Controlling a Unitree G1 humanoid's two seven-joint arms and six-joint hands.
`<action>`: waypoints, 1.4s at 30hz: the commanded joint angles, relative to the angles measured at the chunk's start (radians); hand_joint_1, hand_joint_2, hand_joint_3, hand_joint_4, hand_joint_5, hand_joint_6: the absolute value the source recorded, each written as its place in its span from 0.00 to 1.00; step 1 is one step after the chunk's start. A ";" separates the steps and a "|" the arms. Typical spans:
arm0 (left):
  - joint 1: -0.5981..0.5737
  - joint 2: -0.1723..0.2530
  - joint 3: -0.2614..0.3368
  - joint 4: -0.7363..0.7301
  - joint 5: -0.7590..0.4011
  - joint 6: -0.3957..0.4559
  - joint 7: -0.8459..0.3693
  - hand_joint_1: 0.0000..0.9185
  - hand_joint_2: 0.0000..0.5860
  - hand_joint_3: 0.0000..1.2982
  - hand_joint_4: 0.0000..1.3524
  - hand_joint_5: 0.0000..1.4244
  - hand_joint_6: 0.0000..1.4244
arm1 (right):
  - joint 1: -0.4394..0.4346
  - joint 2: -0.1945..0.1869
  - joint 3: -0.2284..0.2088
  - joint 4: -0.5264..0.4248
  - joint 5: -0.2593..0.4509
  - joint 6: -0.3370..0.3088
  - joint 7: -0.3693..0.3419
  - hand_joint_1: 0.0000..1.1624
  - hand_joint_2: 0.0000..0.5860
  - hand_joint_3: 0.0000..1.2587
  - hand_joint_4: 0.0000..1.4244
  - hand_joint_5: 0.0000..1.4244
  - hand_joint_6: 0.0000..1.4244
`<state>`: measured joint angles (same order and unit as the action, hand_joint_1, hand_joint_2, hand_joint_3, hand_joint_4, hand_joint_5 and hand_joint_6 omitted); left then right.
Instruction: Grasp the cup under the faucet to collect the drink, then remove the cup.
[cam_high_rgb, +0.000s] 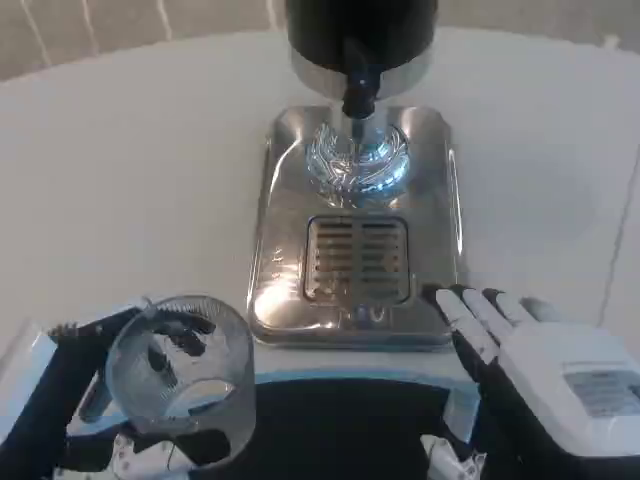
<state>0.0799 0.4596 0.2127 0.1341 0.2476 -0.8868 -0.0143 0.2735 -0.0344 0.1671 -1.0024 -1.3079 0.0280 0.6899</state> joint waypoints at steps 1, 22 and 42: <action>-0.005 -0.005 -0.003 -0.003 0.001 -0.001 0.004 0.60 0.08 0.78 0.90 0.98 1.00 | 0.005 0.014 0.006 -0.002 -0.002 -0.008 -0.010 0.36 0.88 0.00 0.00 0.00 0.00; -0.067 -0.025 -0.007 0.087 0.047 0.031 0.040 0.60 0.08 0.78 0.90 0.98 1.00 | 0.018 0.031 0.014 -0.008 -0.058 -0.012 0.008 0.31 1.00 0.00 0.00 0.00 0.00; -0.425 -0.109 -0.129 0.368 0.181 0.105 0.234 0.59 0.07 0.78 0.90 0.99 1.00 | 0.180 0.117 0.031 -0.045 -0.163 -0.075 -0.001 0.20 1.00 0.00 0.00 0.00 0.00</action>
<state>-0.3103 0.3586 0.0984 0.4684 0.4171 -0.7776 0.1788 0.4400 0.0519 0.2025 -1.0323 -1.4660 -0.0367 0.7027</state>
